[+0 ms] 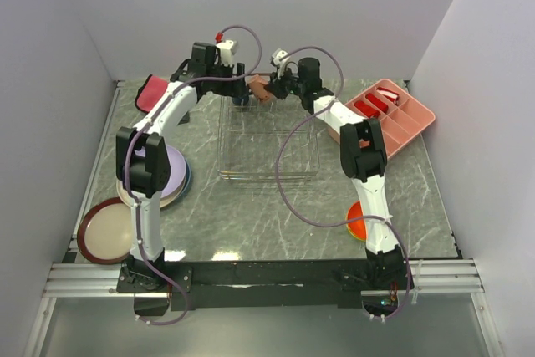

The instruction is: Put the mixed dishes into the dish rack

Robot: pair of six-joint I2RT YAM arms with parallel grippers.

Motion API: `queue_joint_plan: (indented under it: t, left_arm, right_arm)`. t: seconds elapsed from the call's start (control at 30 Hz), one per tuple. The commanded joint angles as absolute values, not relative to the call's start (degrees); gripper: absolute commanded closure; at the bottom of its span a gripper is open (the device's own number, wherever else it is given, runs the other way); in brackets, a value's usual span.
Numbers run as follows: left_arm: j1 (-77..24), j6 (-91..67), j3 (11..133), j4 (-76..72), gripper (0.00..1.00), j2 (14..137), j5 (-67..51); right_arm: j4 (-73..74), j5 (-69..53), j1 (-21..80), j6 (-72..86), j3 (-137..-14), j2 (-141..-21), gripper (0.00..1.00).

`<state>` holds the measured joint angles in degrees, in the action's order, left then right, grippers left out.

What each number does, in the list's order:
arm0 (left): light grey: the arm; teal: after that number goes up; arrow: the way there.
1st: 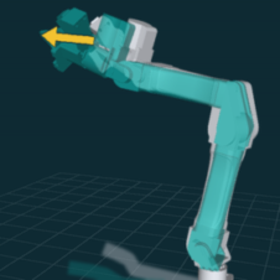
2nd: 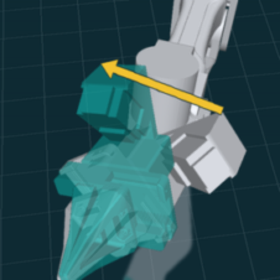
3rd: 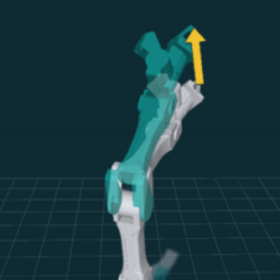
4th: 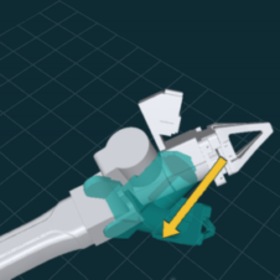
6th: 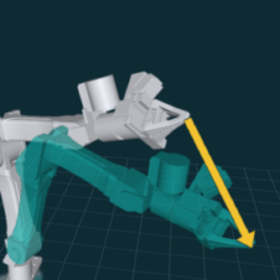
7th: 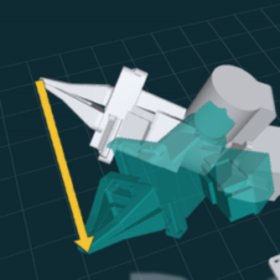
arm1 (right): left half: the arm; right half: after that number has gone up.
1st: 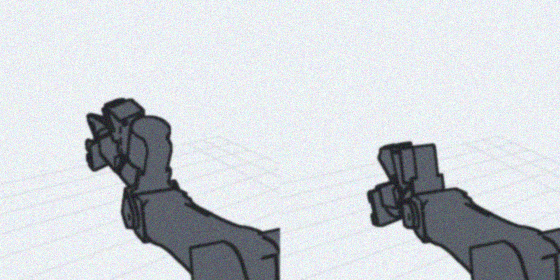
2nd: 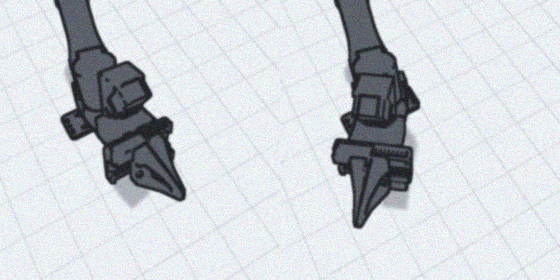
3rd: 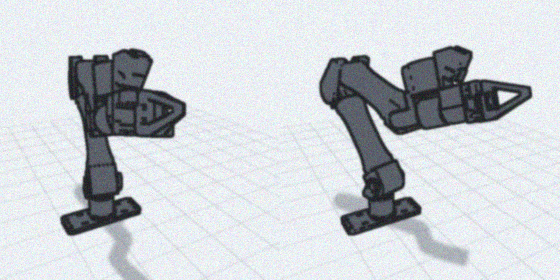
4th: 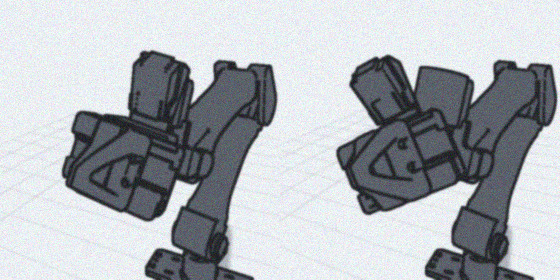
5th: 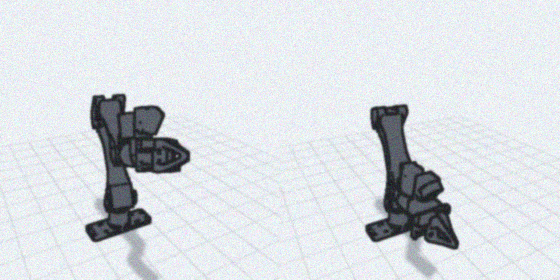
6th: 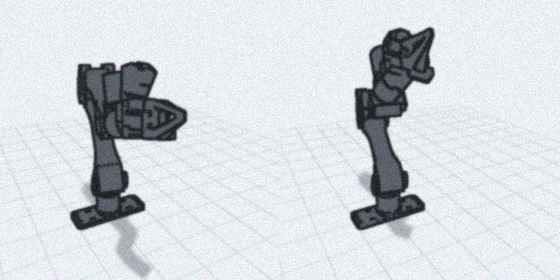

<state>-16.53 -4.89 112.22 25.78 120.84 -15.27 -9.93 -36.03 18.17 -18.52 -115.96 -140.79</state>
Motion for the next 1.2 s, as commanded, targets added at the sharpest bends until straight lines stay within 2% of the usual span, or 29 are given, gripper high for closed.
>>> queue_joint_plan:
  t: [0.0,0.17,0.27,0.43,0.57,0.7,0.83,0.93,1.0,1.17]
  left_arm:
    - [-16.61,-6.59,110.75,22.68,0.22,118.04,-17.31]
    - [-15.91,-7.2,106.97,19.09,0.23,116.11,-18.28]
    - [-15.82,-7.91,100.74,14.7,0.22,113.3,-18.98]
    - [-15.82,-9.67,98.44,12.92,0.22,111.71,-19.25]
    - [-15.82,-9.23,97.65,12.22,0.21,110.57,-19.25]
    - [-15.47,-8.88,97.47,11.16,0.2,108.55,-18.73]
    - [-14.5,-8.62,100.63,14.05,0.18,106.44,-12.94]
    - [-13.01,-6.51,102.22,18.27,0.04,103.28,-9.15]
    - [-12.05,-2.05,101.6,22.75,0.02,100.21,-7.56]
    - [-6.52,6.58,95.47,32.94,0.02,91.78,-10.02]
  right_arm:
    - [-9.58,-29.45,17.84,-21.27,-114.88,-136.58,0.77]
    - [-10.37,-26.99,17.84,-21.8,-110.13,-133.25,0.66]
    - [-10.37,-24.96,17.93,-21.62,-108.28,-131.67,0.63]
    - [-10.63,-24.7,17.93,-21.36,-107.93,-130.52,0.58]
    - [-8.71,-23.73,17.84,-20.92,-110.21,-129.73,0.49]
    - [-2.75,-22.68,17.93,-22.06,-110.48,-126.31,0.47]
    - [5.26,-19.78,17.93,-23.03,-107.86,-120.07,0.44]
    - [11.58,-17.14,17.93,-23.11,-105.22,-112.18,0.35]
    - [17.1,-17.23,18.02,-22.85,-104.33,-109.26,0.27]
    - [30.04,-19.69,17.84,-16.54,-103.98,-101.88,0.22]
